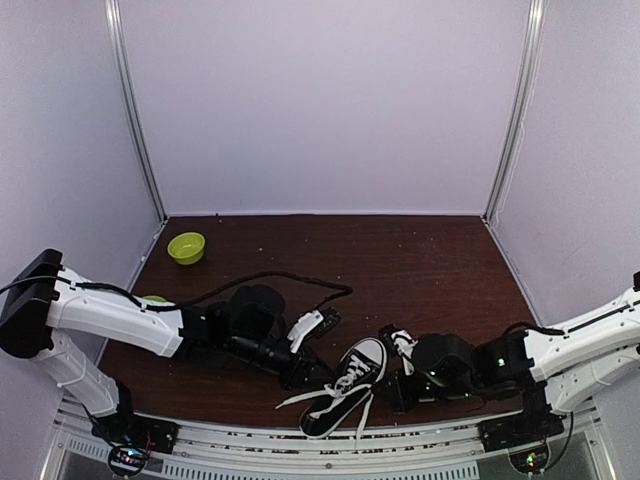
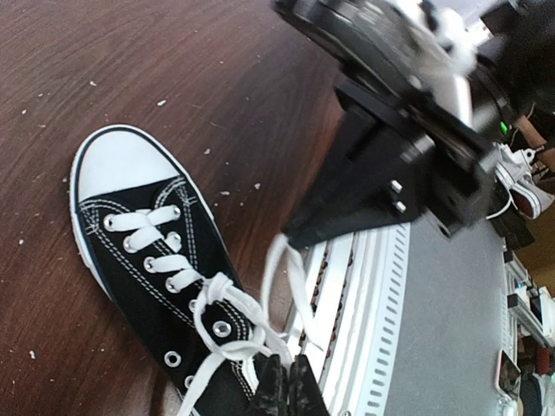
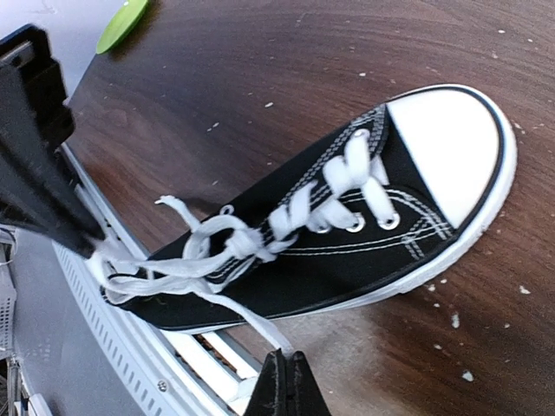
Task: Tie the shoes
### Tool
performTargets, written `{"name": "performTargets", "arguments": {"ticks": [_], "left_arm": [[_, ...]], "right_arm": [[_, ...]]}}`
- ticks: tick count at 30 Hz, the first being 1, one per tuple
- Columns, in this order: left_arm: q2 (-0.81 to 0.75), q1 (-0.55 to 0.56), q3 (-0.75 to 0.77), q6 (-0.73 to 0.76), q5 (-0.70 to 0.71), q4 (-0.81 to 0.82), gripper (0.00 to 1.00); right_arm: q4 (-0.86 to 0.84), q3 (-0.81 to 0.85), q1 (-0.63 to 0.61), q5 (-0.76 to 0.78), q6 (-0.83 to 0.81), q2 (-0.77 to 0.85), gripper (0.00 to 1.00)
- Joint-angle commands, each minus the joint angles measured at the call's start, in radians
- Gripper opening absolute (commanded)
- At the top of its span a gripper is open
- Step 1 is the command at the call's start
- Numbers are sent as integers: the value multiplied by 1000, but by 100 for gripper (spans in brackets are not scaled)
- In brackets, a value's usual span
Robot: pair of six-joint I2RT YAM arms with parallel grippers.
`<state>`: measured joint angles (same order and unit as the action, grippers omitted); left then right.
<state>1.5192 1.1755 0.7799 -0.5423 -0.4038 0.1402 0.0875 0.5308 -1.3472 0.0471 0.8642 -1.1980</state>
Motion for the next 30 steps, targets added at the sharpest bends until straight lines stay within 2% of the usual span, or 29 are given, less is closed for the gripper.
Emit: {"name": "performTargets", "arguments": {"ticks": [1, 4, 9, 15, 16, 19, 23, 25, 28, 30], "left_arm": [[6, 30, 35, 71, -62, 34, 0], [28, 58, 61, 114, -116, -12, 0], [94, 108, 131, 188, -93, -171, 0], [109, 115, 147, 188, -54, -192, 0], [101, 115, 149, 186, -35, -198, 3], [53, 113, 133, 165, 26, -185, 23], [-17, 96, 109, 101, 125, -175, 41], [-36, 73, 93, 37, 160, -156, 45], [-16, 37, 75, -59, 163, -104, 43], [18, 30, 102, -76, 160, -124, 41]], "right_arm": [[97, 12, 56, 42, -18, 13, 0], [86, 22, 82, 36, -46, 16, 0], [70, 79, 90, -4, -122, -2, 0], [-35, 89, 87, -137, -177, -60, 0], [-51, 89, 86, -151, -178, -70, 0], [-63, 95, 83, -171, -180, -99, 0], [-72, 94, 80, -183, -178, -112, 0], [-74, 90, 81, -183, -176, -111, 0], [-79, 85, 80, -182, -171, -113, 0], [-80, 86, 80, -183, -170, -114, 0]]}}
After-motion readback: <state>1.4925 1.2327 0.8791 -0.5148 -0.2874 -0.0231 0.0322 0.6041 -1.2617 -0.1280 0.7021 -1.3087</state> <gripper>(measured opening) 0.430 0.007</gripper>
